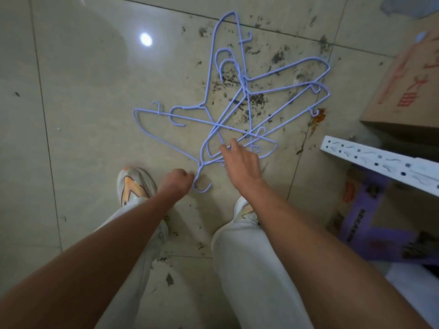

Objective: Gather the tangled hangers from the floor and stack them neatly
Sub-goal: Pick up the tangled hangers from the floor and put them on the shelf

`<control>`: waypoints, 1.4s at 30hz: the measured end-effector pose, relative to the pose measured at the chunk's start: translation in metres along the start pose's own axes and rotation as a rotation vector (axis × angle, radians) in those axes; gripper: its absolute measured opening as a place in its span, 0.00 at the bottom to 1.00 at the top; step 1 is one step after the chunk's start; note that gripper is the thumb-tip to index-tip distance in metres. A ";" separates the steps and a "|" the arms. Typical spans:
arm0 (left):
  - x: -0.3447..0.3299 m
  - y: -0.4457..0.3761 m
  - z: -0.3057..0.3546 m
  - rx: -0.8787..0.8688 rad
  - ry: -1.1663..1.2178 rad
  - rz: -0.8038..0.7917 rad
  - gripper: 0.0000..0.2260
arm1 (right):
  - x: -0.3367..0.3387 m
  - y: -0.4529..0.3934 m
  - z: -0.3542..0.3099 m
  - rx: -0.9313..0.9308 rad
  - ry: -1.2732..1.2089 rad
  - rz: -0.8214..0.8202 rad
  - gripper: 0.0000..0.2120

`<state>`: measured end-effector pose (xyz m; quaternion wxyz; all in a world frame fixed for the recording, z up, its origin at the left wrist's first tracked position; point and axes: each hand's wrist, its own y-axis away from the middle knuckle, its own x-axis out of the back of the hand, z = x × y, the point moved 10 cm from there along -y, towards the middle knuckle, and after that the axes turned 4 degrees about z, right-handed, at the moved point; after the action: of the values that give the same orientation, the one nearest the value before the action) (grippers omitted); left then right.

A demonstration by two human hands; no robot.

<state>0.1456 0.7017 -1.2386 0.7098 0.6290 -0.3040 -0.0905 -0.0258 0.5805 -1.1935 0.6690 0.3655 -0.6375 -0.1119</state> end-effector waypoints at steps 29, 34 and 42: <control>0.032 0.112 0.001 -0.290 0.038 0.344 0.11 | 0.022 -0.059 0.091 -0.883 -1.104 0.072 0.12; 0.073 0.244 0.008 -0.413 0.167 0.267 0.09 | 0.079 0.000 0.086 -0.945 -1.405 -0.019 0.06; 0.147 0.424 -0.017 -0.277 0.644 -0.101 0.15 | 0.225 0.104 0.061 -0.814 -1.707 0.090 0.04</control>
<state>0.1648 0.7220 -0.7901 0.8425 0.5371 -0.0179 0.0372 -0.0792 0.4944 -0.9590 0.0565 -0.1263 -0.8370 -0.5294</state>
